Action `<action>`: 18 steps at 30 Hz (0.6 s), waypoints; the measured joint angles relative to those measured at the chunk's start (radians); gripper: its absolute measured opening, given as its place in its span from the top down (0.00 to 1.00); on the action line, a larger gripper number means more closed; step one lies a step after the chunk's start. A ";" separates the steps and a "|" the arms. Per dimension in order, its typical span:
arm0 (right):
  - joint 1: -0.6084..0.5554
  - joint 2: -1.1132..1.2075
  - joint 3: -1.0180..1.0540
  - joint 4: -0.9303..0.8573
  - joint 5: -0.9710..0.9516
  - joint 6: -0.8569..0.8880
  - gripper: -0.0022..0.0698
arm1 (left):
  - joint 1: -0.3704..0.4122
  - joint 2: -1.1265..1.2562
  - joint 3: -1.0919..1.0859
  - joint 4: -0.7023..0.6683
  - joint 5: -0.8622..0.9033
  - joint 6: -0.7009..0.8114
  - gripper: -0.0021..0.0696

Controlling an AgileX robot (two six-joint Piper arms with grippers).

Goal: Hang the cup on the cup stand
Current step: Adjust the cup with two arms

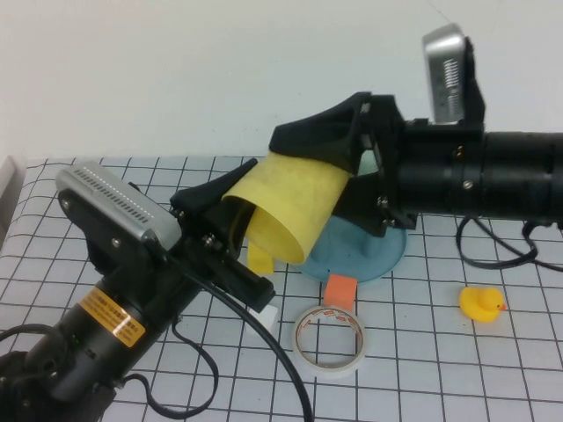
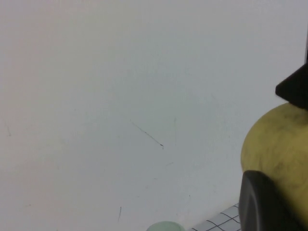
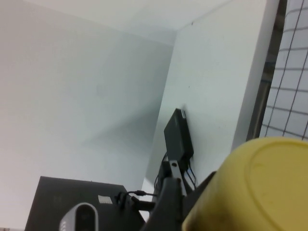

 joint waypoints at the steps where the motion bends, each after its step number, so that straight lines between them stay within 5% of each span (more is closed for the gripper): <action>1: 0.002 0.005 0.000 0.000 0.004 0.000 0.02 | 0.000 0.000 0.000 0.002 0.000 0.000 0.96; 13: 0.012 0.015 0.000 0.000 0.008 0.002 0.13 | 0.000 0.000 0.000 0.004 0.004 0.006 0.96; 18: 0.012 0.015 -0.004 0.000 0.008 -0.015 0.13 | 0.000 0.000 0.000 0.004 0.004 0.008 0.85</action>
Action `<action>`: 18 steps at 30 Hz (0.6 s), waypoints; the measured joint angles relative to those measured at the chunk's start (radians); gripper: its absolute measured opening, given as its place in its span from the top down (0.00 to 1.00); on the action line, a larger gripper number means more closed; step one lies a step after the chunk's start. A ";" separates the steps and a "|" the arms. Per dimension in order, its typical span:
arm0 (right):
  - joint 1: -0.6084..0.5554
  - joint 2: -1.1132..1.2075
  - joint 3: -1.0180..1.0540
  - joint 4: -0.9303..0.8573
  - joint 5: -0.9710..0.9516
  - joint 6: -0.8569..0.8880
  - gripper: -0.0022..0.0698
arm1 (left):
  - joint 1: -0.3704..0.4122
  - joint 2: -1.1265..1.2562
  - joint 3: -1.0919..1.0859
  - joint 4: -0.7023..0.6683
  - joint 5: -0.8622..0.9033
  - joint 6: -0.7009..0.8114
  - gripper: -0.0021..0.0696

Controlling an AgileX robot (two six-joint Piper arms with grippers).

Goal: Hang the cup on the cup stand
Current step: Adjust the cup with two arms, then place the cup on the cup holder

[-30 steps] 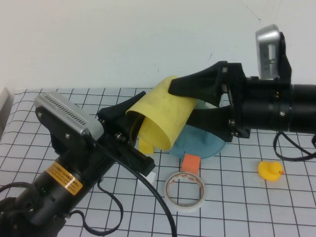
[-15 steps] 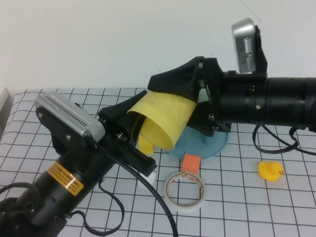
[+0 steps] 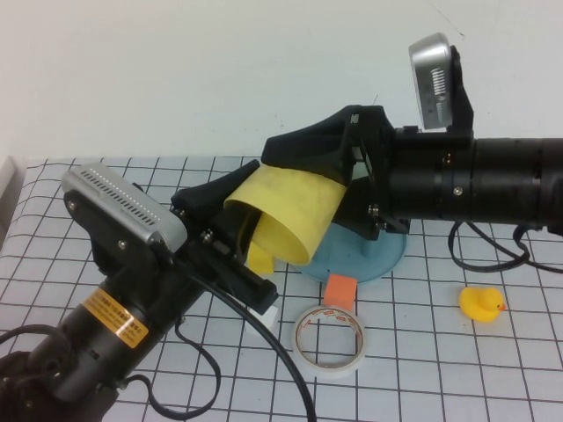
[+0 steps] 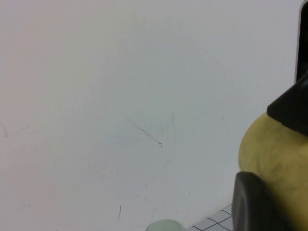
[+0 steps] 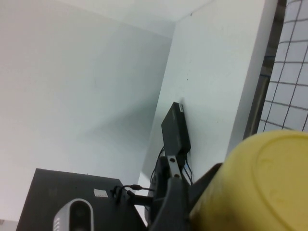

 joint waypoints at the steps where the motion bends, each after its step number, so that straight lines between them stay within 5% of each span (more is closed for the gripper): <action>1: 0.000 0.000 -0.007 0.000 0.000 -0.014 0.13 | 0.000 0.000 0.000 0.000 0.000 0.000 0.80; 8: 0.000 0.001 -0.082 0.000 -0.039 -0.177 0.13 | 0.000 -0.008 0.007 0.012 0.000 0.000 0.45; 18: 0.000 0.001 -0.124 0.003 -0.257 -0.580 0.14 | 0.054 -0.167 0.187 -0.040 0.000 0.002 0.44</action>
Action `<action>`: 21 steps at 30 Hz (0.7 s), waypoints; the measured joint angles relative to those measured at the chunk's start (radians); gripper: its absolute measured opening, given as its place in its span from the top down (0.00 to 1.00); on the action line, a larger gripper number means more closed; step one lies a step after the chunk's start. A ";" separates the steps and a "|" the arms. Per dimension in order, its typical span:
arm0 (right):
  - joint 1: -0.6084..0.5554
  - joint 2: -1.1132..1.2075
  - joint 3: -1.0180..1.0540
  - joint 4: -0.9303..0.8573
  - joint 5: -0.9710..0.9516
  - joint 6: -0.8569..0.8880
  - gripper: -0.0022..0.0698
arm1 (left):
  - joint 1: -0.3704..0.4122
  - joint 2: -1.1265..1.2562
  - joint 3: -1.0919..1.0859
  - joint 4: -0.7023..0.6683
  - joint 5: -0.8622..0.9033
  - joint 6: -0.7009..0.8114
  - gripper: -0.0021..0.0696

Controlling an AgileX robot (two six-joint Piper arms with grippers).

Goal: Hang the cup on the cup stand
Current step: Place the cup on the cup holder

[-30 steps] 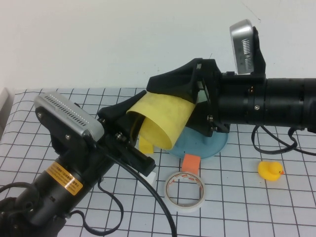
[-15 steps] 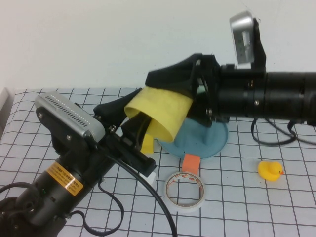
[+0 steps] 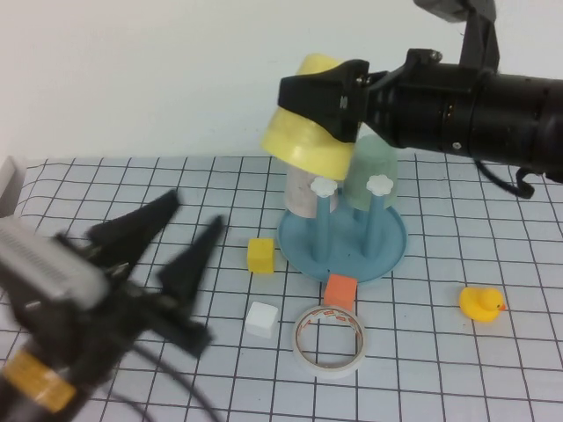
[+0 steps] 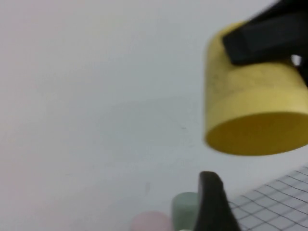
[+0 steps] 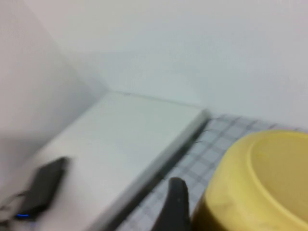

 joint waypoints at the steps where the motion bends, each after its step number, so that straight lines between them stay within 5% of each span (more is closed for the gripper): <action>1: 0.000 0.000 0.000 0.000 -0.030 -0.046 0.14 | 0.009 -0.021 0.021 -0.027 0.000 0.000 0.48; 6: 0.000 0.010 0.000 0.009 -0.145 -0.263 0.14 | 0.048 -0.163 0.123 -0.154 0.020 -0.004 0.85; 8: 0.000 0.024 0.000 0.009 -0.171 -0.333 0.14 | 0.051 -0.215 0.147 -0.168 0.054 -0.010 0.92; 21: 0.000 0.257 -0.101 0.016 -0.254 -0.509 0.14 | 0.053 -0.273 0.169 -0.033 0.128 -0.020 0.97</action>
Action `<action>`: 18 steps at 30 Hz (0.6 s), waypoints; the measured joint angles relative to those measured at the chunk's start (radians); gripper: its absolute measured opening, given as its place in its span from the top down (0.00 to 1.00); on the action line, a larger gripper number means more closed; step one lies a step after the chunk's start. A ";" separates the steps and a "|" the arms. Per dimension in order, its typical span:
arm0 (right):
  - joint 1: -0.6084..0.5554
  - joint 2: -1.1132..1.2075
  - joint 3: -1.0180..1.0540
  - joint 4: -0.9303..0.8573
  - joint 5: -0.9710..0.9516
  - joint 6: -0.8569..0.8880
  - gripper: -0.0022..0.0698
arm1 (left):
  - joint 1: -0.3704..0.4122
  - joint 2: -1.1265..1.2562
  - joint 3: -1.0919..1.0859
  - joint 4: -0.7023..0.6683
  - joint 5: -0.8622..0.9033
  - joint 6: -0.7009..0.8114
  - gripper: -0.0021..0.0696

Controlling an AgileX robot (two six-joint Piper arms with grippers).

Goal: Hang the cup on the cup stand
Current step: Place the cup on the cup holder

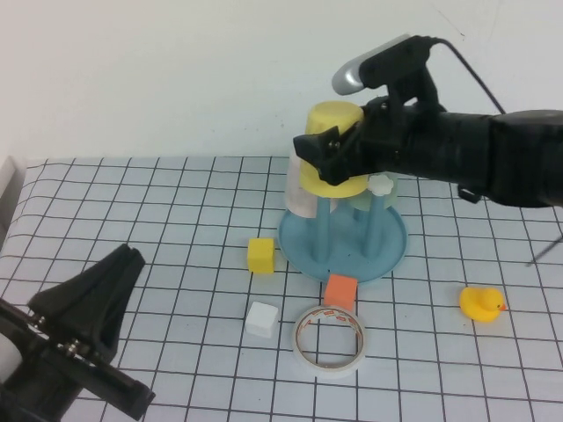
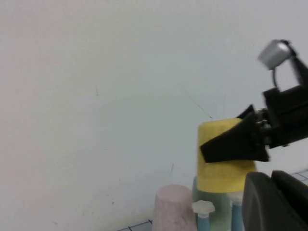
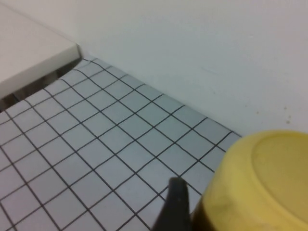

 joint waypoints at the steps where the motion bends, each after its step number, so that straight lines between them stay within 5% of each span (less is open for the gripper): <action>1: 0.000 0.017 -0.014 0.000 -0.005 -0.002 0.14 | 0.000 0.000 0.000 0.008 0.003 0.000 0.97; 18: 0.000 0.149 -0.107 0.009 -0.059 -0.019 0.14 | 0.000 0.000 0.000 0.026 0.077 0.025 0.97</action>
